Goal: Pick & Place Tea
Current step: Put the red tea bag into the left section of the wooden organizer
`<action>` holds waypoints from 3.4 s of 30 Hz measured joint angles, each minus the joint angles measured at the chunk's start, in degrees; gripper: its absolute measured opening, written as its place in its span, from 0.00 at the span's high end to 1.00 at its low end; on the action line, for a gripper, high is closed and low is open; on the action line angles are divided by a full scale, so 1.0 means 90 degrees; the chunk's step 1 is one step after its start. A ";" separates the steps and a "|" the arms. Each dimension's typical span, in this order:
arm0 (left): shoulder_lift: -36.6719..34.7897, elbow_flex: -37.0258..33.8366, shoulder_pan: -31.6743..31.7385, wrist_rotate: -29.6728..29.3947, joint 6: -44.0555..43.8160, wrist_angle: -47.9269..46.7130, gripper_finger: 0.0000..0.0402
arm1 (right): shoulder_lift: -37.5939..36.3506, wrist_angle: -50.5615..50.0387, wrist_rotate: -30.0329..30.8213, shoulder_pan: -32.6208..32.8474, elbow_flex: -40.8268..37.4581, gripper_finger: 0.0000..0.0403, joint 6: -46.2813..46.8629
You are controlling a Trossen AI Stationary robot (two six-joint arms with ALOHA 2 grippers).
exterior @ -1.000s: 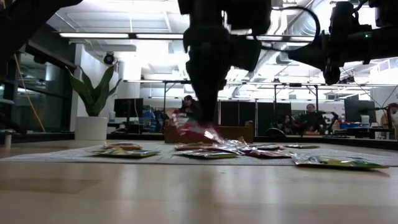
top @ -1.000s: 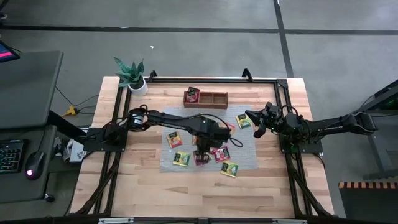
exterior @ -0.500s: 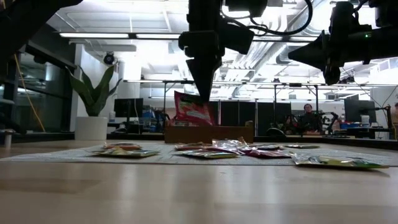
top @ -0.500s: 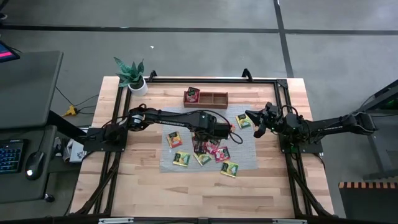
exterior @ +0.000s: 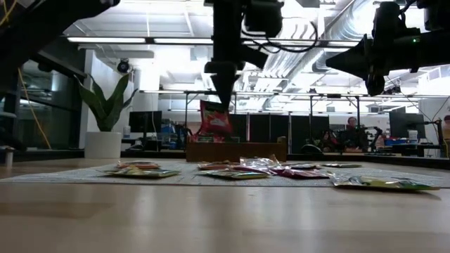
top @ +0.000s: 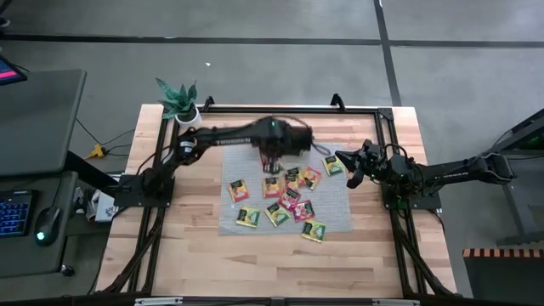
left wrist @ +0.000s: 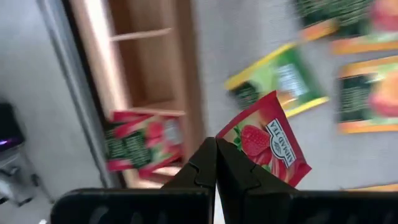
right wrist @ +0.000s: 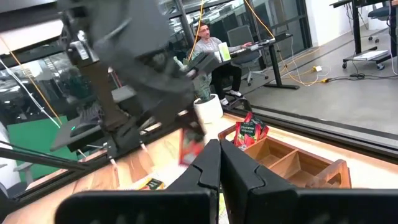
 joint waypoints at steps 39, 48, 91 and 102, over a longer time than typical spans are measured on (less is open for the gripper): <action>0.0005 -0.0916 0.1645 -0.0026 0.2246 0.1729 1.00 | 0.0001 0.0000 -0.0001 0.0000 0.0000 1.00 0.0000; 0.0005 -0.1321 0.1606 -0.0006 0.2299 0.1876 1.00 | 0.0000 0.0000 0.0000 0.0000 0.0000 1.00 0.0000; -0.0210 0.0626 0.1530 0.3358 0.0396 -0.0044 0.67 | 0.0002 -0.0002 -0.0002 0.0002 0.0000 1.00 0.0000; -0.0211 0.0626 0.0981 0.4479 -0.0546 -0.0299 0.67 | 0.0002 -0.0002 -0.0002 0.0002 0.0000 1.00 0.0000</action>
